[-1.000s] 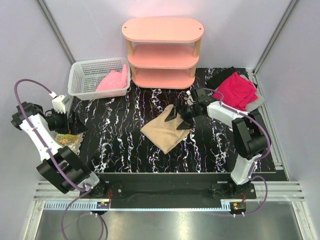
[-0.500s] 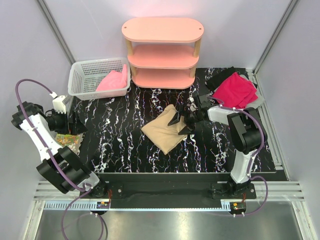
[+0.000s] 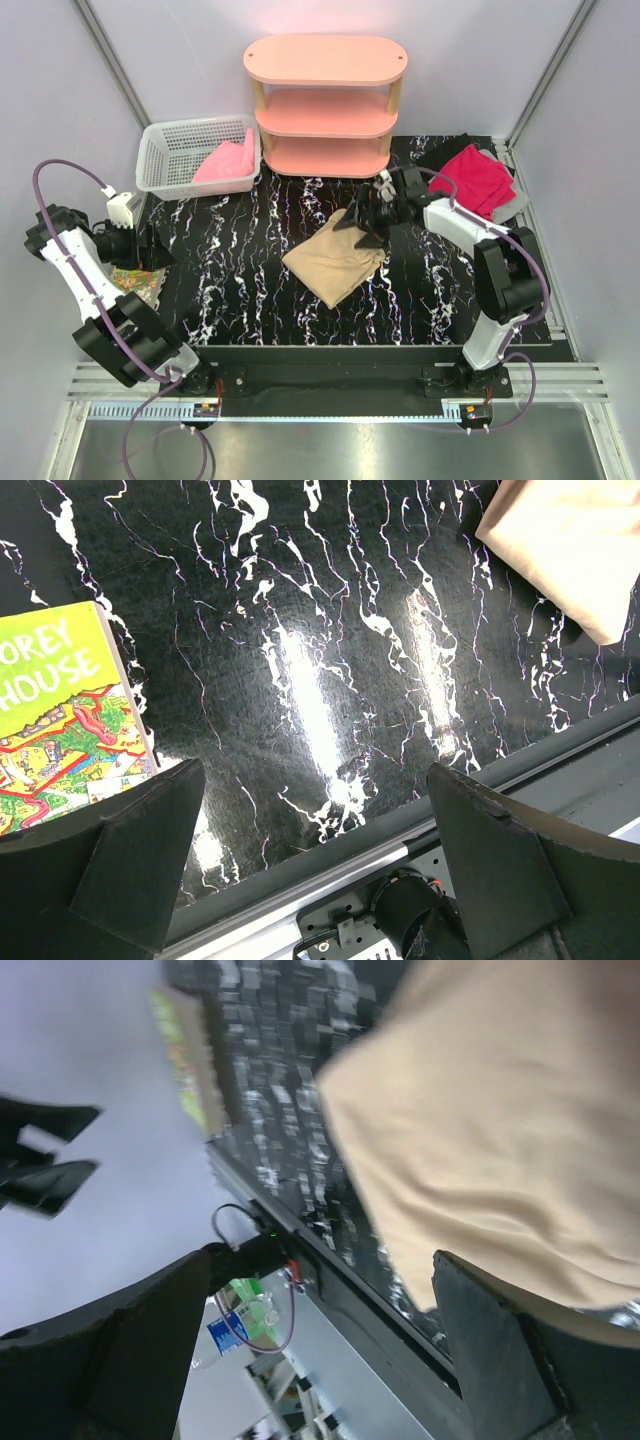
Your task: Fold and stack the t-shirts
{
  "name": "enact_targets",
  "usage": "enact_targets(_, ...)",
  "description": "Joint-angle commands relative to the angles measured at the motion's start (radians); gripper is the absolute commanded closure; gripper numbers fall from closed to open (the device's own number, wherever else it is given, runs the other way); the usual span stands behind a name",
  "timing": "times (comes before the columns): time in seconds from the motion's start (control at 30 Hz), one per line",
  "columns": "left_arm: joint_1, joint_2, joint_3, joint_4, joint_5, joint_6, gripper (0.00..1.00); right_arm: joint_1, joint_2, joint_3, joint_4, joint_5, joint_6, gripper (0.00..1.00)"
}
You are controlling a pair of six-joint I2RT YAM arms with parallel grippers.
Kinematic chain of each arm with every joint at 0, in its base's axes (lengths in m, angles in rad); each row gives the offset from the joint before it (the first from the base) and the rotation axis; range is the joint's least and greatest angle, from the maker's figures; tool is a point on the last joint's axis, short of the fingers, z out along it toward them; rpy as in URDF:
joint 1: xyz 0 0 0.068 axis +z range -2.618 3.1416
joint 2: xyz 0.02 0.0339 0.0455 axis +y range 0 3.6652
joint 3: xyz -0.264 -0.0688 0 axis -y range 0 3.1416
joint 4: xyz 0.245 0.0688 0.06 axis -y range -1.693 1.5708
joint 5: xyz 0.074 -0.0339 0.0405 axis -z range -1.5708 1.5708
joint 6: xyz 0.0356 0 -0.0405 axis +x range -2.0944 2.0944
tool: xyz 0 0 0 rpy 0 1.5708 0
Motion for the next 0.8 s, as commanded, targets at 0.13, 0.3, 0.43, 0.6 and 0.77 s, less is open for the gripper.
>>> enact_targets(0.13,-0.005,-0.030,-0.004,-0.001,0.000,0.006,0.01,0.044,0.042,0.104,0.180,-0.137,0.108,0.00)
enact_targets(0.3,-0.003,-0.039,0.003,-0.002,-0.016,0.004,0.01,0.039,0.226,0.107,0.333,-0.199,0.143,0.00)
enact_targets(0.43,-0.003,-0.045,0.000,-0.019,-0.013,0.019,0.01,0.033,0.352,0.117,0.430,-0.243,0.169,0.00)
enact_targets(0.6,-0.011,-0.047,-0.014,-0.039,-0.016,0.042,0.01,0.033,0.348,0.091,0.473,-0.279,0.192,0.00)
enact_targets(0.77,-0.083,-0.053,-0.026,-0.041,-0.033,0.019,0.01,0.004,0.193,0.196,0.288,-0.273,0.070,0.00)
